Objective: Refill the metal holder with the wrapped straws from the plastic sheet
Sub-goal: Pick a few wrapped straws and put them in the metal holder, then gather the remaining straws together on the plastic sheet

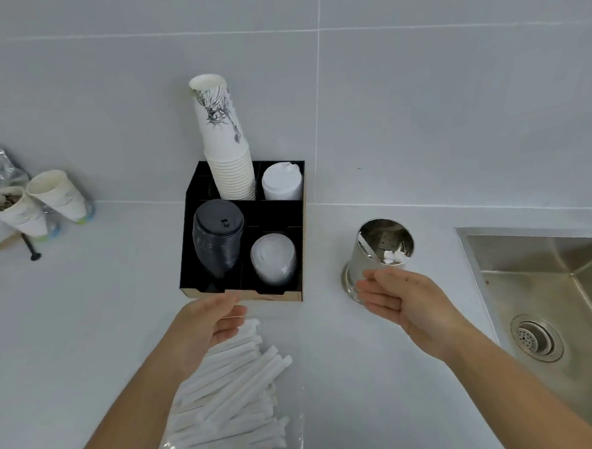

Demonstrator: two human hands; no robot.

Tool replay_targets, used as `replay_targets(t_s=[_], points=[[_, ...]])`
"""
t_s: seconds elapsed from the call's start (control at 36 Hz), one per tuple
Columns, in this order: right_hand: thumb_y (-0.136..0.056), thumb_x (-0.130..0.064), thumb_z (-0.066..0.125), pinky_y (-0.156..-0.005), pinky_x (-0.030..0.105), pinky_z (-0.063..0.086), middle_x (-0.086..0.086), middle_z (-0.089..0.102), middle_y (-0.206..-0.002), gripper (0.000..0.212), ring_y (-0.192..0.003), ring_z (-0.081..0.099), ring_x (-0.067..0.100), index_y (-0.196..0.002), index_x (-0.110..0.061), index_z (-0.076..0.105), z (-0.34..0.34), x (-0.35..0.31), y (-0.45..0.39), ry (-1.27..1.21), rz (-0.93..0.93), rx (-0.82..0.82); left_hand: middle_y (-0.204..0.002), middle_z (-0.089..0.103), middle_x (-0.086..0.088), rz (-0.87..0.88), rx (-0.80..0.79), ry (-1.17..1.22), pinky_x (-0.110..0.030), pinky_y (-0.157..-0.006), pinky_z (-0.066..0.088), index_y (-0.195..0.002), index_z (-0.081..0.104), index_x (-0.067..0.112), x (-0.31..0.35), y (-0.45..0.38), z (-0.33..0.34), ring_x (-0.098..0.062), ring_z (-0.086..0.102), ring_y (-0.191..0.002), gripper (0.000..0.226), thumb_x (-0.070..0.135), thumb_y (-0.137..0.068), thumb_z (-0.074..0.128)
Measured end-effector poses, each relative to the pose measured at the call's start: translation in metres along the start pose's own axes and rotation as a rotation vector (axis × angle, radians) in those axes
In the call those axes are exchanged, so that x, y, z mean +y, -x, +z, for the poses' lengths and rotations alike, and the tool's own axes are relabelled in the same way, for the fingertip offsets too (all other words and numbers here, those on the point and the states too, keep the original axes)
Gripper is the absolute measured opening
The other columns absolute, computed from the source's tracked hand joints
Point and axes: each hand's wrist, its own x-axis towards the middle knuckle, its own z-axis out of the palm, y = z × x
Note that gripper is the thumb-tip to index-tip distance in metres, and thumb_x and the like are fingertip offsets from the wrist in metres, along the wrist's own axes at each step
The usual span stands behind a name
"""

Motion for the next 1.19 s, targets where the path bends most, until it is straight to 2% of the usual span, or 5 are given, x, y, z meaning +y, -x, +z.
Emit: replay_targets(t_s=[0.36,0.61,0.92,1.14,1.19], points=[[-0.097,-0.015,0.054,-0.089,0.038,0.053,0.013,0.071,-0.111,0.022,-0.104,0.068,0.027,-0.112,-0.004,0.065,0.051,0.079,-0.017,0.049,0.224,0.016,-0.104,0.07,-0.013,-0.144,0.218,0.155,-0.037,-0.084,0.052,-0.105,0.068,0.008,-0.067,0.007,-0.112,-0.028,0.066,-0.096,0.017,0.016,-0.095,0.057],[-0.094,-0.013,0.059,-0.09,0.04,0.052,0.018,0.067,-0.11,0.018,-0.104,0.065,0.031,-0.108,-0.004,0.065,0.071,0.12,-0.019,0.114,0.294,0.1,-0.092,0.067,-0.008,-0.161,0.34,0.07,-0.031,-0.076,0.051,-0.101,0.067,0.01,-0.087,-0.001,-0.167,-0.022,0.062,-0.083,0.012,0.016,-0.091,0.062],[-0.089,-0.009,0.059,-0.073,0.036,0.05,0.012,0.062,-0.077,0.008,-0.073,0.054,0.025,-0.089,-0.004,0.066,0.089,0.15,-0.015,0.308,0.347,0.177,-0.081,0.06,-0.013,-0.129,0.353,-0.064,-0.035,-0.077,0.048,-0.079,0.066,0.009,-0.11,-0.024,-0.191,-0.025,0.051,-0.076,0.011,0.013,-0.089,0.064],[-0.086,-0.008,0.059,-0.058,0.027,0.054,0.01,0.059,-0.068,0.006,-0.058,0.054,0.021,-0.082,-0.008,0.063,0.104,0.171,-0.015,0.423,0.364,0.181,-0.061,0.055,-0.014,-0.113,0.357,-0.327,-0.027,-0.06,0.039,-0.074,0.065,-0.007,-0.116,-0.04,-0.192,-0.021,0.044,-0.054,0.03,0.021,-0.084,0.064],[-0.087,-0.007,0.056,-0.056,0.028,0.053,0.01,0.058,-0.065,0.01,-0.057,0.053,0.022,-0.078,-0.006,0.062,0.108,0.178,-0.013,0.47,0.336,0.187,-0.06,0.061,-0.007,-0.085,0.332,-0.433,-0.025,-0.058,0.04,-0.072,0.068,0.002,-0.115,-0.039,-0.189,-0.021,0.05,-0.052,0.027,0.025,-0.086,0.064]])
